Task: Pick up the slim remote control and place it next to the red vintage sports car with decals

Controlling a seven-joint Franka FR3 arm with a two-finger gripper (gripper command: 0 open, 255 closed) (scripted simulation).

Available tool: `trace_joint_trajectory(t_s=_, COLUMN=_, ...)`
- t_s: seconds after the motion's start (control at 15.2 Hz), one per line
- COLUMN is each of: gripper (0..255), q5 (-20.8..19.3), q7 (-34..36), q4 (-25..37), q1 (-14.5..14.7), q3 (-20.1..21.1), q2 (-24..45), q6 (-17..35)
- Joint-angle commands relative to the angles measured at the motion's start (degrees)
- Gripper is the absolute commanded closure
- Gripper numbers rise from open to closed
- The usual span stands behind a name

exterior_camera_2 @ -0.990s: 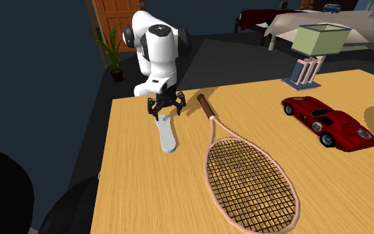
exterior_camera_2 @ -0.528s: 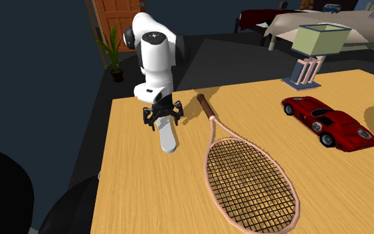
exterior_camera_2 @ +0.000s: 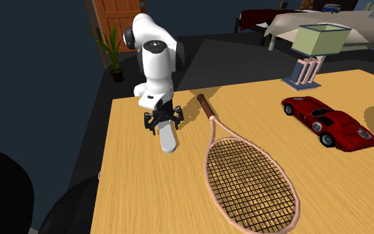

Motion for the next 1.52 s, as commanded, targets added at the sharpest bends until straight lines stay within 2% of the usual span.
trace_joint_trajectory(t_s=0.0, gripper=0, q5=0.0, q7=0.0, q4=0.0, q1=0.0, q3=0.0, q2=0.0, q6=0.0)
trace_joint_trajectory(t_s=0.13, gripper=0, q5=0.0, q7=0.0, q4=0.0, q1=0.0, q3=0.0, q2=0.0, q6=0.0)
trace_joint_trajectory(t_s=0.2, gripper=255, q5=0.0, q7=0.0, q4=0.0, q1=0.0, q3=0.0, q2=0.0, q6=0.0)
trace_joint_trajectory(t_s=0.79, gripper=255, q5=0.0, q7=0.0, q4=0.0, q1=0.0, q3=0.0, q2=0.0, q6=0.0)
trace_joint_trajectory(t_s=1.45, gripper=255, q5=0.2, q7=0.0, q4=8.7, q1=0.1, q3=0.1, q2=0.9, q6=-7.8)
